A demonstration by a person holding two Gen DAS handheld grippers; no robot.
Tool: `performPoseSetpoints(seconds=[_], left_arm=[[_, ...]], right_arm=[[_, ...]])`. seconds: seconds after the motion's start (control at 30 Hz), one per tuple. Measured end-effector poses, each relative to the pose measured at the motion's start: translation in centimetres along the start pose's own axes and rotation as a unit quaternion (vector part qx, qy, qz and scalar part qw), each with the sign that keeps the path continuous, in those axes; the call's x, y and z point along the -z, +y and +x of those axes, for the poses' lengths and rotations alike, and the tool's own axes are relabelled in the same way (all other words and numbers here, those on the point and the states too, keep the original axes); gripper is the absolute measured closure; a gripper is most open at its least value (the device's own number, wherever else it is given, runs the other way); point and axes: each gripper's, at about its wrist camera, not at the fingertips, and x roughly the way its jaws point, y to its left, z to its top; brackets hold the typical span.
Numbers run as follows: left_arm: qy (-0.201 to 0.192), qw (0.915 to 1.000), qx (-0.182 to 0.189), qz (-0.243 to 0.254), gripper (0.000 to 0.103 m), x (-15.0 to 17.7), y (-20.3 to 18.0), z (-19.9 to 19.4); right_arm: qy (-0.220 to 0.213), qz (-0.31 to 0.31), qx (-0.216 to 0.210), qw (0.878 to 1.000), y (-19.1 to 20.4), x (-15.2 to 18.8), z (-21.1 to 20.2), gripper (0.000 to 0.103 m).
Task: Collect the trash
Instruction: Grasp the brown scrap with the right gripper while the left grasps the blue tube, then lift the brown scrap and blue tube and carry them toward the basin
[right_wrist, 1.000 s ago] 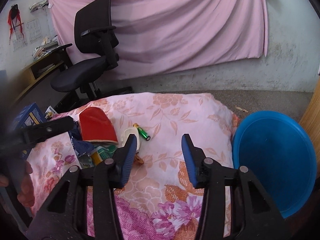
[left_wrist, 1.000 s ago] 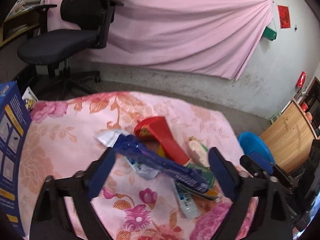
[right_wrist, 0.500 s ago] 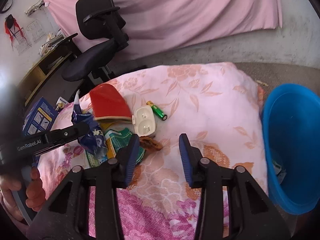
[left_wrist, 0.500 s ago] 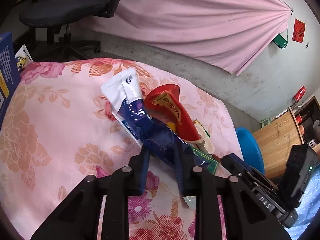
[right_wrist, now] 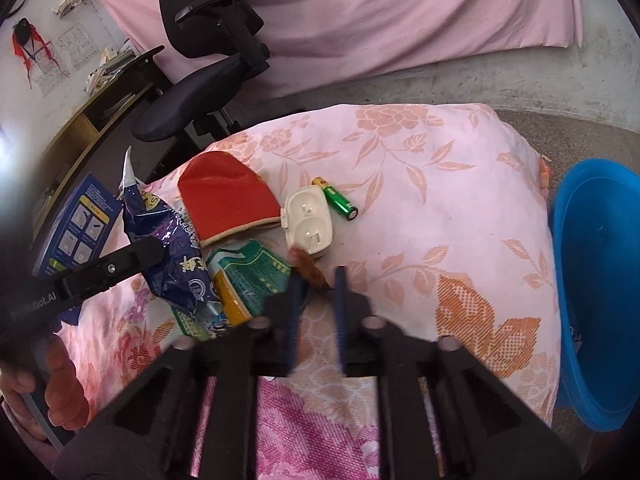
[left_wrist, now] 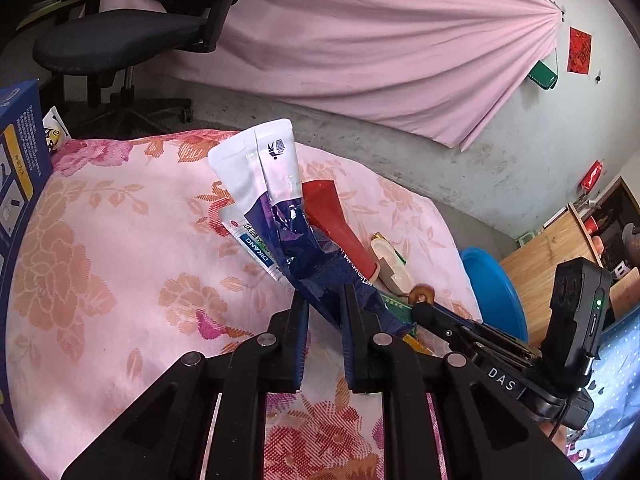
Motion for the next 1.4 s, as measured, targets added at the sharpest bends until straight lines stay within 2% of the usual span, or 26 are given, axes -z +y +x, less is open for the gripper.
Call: performPoseSetpoints(seconds=[0.13, 0.3, 0.5, 0.67, 0.8, 1.23, 1.4], left_arm=[[-0.012, 0.9998, 0.013, 0.012, 0.093, 0.3, -0.3, -0.6], [-0.052, 0.997, 0.021, 0.052, 0.097, 0.7, -1.8, -1.9], [-0.102, 0.9901, 0.011, 0.096, 0.1, 1.2, -3.3, -3.3], [-0.095, 0.9882, 0.007, 0.12, 0.1, 1.8, -4.1, -2.8], [-0.067, 0.9889, -0.002, 0.133, 0.1, 2.0, -4.4, -1.6], [-0.049, 0.9852, -0.014, 0.164, 0.1, 3.3, -5.6, -1.1], [-0.049, 0.9844, -0.018, 0.168, 0.1, 3.4, -5.8, -0.9]], right_arm=[[-0.009, -0.005, -0.001, 1.0, 0.3, 0.0, -0.3, 0.074], [-0.051, -0.013, 0.013, 0.999, 0.6, 0.2, -2.0, 0.075], [-0.103, -0.025, 0.022, 0.994, 1.1, 0.7, -3.9, 0.075], [-0.134, -0.031, 0.016, 0.99, 1.4, 0.9, -5.2, 0.075], [-0.123, -0.037, 0.007, 0.992, 1.5, 1.1, -5.2, 0.075], [-0.104, -0.019, 0.016, 0.994, -0.8, 2.8, -7.2, 0.075], [-0.079, -0.016, 0.029, 0.996, -2.1, 3.5, -7.4, 0.073]])
